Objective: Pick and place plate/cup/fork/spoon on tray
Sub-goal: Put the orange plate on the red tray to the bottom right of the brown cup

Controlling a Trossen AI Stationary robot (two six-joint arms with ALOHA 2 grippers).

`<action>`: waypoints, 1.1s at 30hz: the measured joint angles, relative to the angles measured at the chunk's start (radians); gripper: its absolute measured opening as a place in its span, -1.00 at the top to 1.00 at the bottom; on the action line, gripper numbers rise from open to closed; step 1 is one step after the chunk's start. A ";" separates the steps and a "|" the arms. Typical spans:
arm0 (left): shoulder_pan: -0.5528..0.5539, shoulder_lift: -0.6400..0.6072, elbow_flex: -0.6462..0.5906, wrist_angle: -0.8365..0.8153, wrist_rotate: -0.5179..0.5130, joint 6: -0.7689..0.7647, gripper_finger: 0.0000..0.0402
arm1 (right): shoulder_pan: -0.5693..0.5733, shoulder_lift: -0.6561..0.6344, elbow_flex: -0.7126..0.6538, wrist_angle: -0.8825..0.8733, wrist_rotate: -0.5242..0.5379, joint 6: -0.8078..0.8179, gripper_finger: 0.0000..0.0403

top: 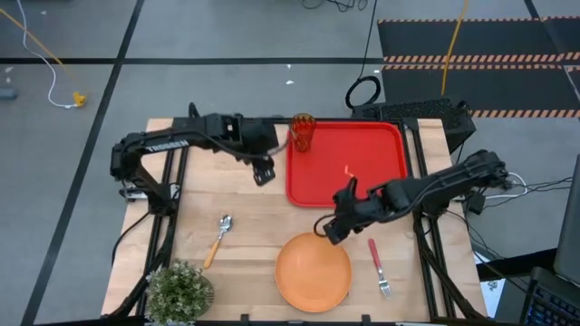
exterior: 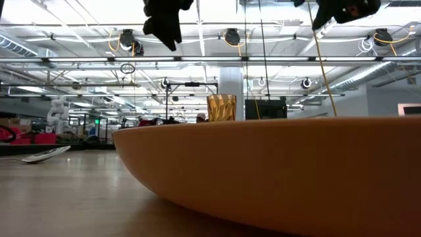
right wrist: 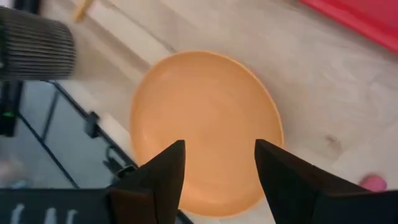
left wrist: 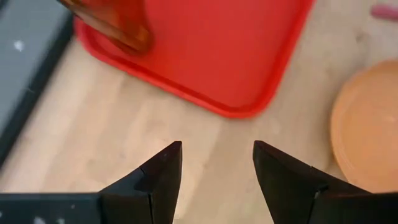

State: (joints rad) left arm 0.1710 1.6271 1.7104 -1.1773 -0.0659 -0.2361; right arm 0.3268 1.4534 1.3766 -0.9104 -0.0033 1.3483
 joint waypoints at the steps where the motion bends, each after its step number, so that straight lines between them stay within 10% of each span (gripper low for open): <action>1: -0.016 0.000 -0.014 0.003 0.004 -0.012 0.00 | 0.008 0.014 0.000 0.000 -0.001 -0.007 0.05; 21: -0.188 -0.001 -0.047 0.020 0.008 -0.084 0.00 | 0.013 0.154 -0.298 0.244 -0.190 0.025 -0.39; 33: -0.234 -0.001 -0.047 0.021 0.005 -0.119 0.00 | 0.013 0.152 -0.524 0.567 -0.183 0.129 -0.21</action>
State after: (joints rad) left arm -0.0629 1.6264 1.6634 -1.1559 -0.0608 -0.3550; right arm 0.3397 1.6056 0.8522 -0.3436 -0.1861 1.4774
